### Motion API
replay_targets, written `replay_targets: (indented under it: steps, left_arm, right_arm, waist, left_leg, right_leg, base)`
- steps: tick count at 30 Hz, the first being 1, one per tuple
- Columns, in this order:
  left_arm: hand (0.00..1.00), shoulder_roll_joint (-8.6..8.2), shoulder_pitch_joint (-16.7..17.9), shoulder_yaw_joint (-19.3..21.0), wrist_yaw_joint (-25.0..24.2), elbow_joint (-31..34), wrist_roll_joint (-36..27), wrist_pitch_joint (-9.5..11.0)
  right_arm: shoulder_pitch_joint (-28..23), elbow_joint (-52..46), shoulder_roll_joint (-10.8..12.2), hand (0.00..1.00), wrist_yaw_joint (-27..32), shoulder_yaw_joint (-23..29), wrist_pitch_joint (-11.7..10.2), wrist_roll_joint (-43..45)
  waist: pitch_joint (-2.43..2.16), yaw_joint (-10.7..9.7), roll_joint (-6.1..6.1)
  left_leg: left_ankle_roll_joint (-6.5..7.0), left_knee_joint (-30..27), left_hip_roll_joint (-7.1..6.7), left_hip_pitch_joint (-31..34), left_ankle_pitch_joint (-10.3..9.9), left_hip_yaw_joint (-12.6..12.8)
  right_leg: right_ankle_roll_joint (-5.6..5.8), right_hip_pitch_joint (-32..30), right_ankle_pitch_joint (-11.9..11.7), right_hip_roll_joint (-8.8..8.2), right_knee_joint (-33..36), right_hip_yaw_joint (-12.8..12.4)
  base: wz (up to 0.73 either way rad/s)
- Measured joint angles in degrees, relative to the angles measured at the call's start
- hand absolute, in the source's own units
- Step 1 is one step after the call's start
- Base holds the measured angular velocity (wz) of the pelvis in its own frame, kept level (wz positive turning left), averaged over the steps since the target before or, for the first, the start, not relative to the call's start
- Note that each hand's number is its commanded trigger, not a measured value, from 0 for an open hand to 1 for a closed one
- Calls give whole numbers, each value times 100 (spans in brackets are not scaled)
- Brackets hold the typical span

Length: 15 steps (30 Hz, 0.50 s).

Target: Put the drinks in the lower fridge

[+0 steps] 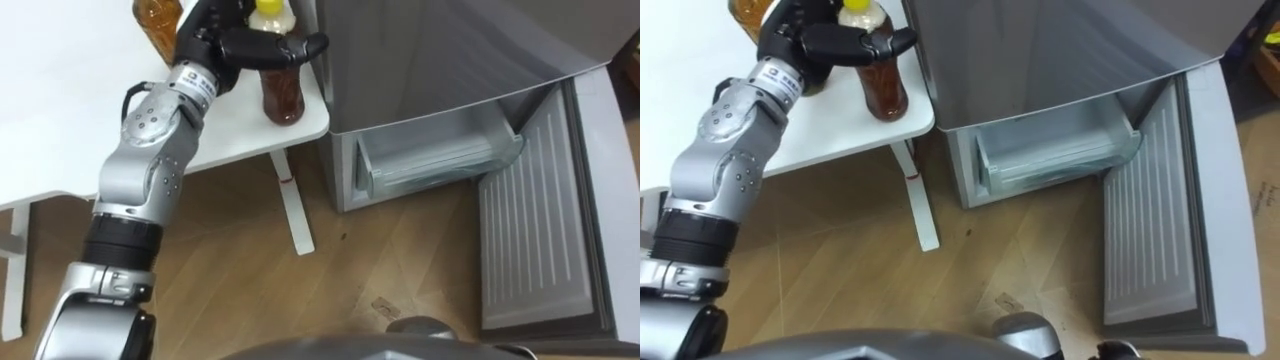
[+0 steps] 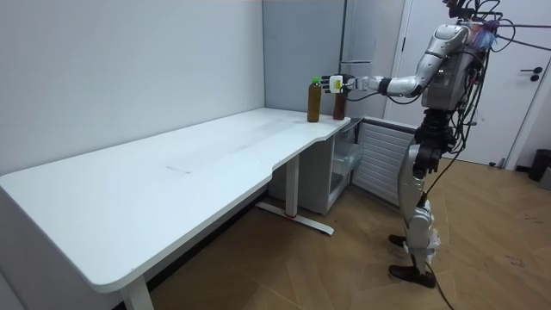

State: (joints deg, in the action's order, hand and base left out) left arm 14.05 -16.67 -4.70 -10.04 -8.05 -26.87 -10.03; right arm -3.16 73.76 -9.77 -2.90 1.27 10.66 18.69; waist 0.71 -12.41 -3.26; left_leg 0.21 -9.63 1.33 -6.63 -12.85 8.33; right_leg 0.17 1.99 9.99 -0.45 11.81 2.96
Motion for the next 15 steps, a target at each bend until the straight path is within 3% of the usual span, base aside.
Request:
replay_targets:
  steps: [12,15]
  left_arm:
    - [0,9,0,-142,-451,-329,9,-51]
    - [100,17,0,-267,-504,-411,80,-98]
  right_arm:
    - [6,-22,-2,0,-195,-6,70,-5]
    - [22,-30,-2,0,-201,-6,65,-4]
  waist:
    - [7,-5,5]
    - [17,-4,21]
  left_leg:
    - [0,1,6,4,0,6]
    - [0,3,5,5,0,23]
  right_leg:
    - [2,12,0,21,-3,-54]
    - [2,6,1,20,-14,-55]
  base:
    - [0]
    - [0]
